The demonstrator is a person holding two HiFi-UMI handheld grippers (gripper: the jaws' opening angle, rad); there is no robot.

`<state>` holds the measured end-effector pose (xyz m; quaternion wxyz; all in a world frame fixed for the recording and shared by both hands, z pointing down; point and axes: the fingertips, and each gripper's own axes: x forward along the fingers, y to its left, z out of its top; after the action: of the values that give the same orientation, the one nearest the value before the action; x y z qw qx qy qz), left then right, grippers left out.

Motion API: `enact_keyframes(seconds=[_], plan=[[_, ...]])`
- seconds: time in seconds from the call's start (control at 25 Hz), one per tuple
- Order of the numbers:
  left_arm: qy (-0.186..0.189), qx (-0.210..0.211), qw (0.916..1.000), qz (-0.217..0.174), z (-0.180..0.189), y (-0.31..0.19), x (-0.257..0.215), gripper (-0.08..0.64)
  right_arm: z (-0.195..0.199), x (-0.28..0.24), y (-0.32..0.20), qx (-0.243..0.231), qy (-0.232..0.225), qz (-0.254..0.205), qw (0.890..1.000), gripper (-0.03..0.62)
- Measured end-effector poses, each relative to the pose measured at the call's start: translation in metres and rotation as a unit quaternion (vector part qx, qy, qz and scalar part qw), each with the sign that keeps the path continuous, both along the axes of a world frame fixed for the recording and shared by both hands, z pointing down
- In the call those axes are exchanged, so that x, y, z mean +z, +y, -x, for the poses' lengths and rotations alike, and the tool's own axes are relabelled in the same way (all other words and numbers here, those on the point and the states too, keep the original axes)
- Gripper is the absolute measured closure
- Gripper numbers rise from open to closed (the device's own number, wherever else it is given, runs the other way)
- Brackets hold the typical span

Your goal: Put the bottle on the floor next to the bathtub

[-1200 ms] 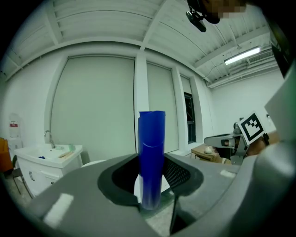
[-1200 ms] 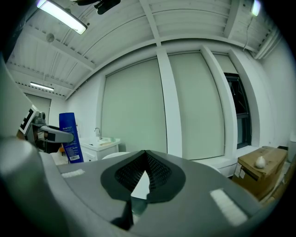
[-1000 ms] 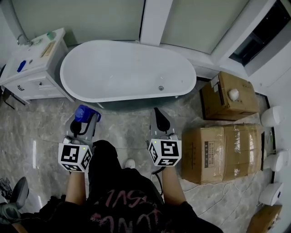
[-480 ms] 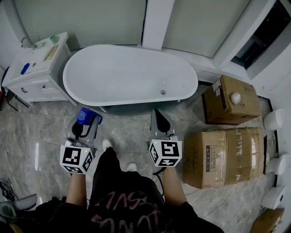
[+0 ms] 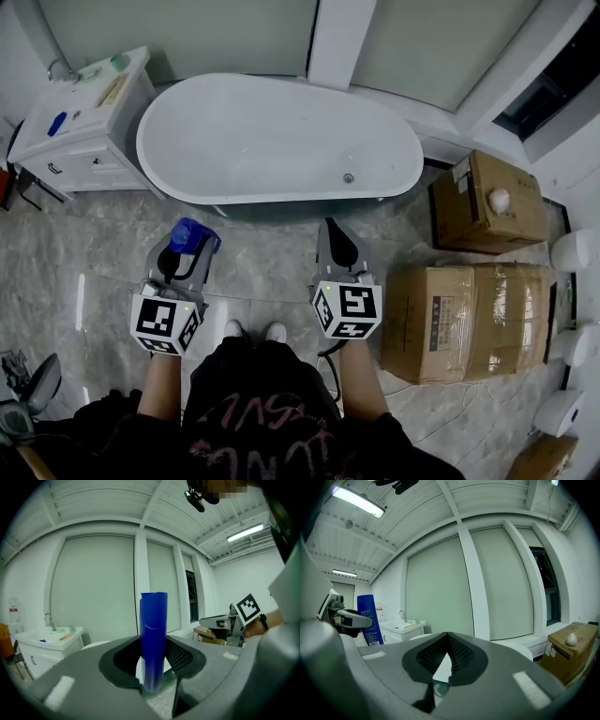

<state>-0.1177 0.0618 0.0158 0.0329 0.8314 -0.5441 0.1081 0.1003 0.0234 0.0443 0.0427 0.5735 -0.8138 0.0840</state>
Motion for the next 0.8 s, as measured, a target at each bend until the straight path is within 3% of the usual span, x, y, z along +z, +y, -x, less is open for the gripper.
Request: enact_keyframes(seconds=[0.28, 0.8], plan=[[0.01, 0.015, 0.9998, 0.007, -0.004, -0.013, 0.009, 0.391, 0.002, 0.004, -0.01, 0.009, 0.006, 0.001, 1.0, 0.566], [0.034, 0.002, 0.9986, 0.041, 0.014, -0.039, 0.064, 0.391, 0.007, 0.05, -0.03, 0.018, 0.022, 0.028, 0.999, 0.566]])
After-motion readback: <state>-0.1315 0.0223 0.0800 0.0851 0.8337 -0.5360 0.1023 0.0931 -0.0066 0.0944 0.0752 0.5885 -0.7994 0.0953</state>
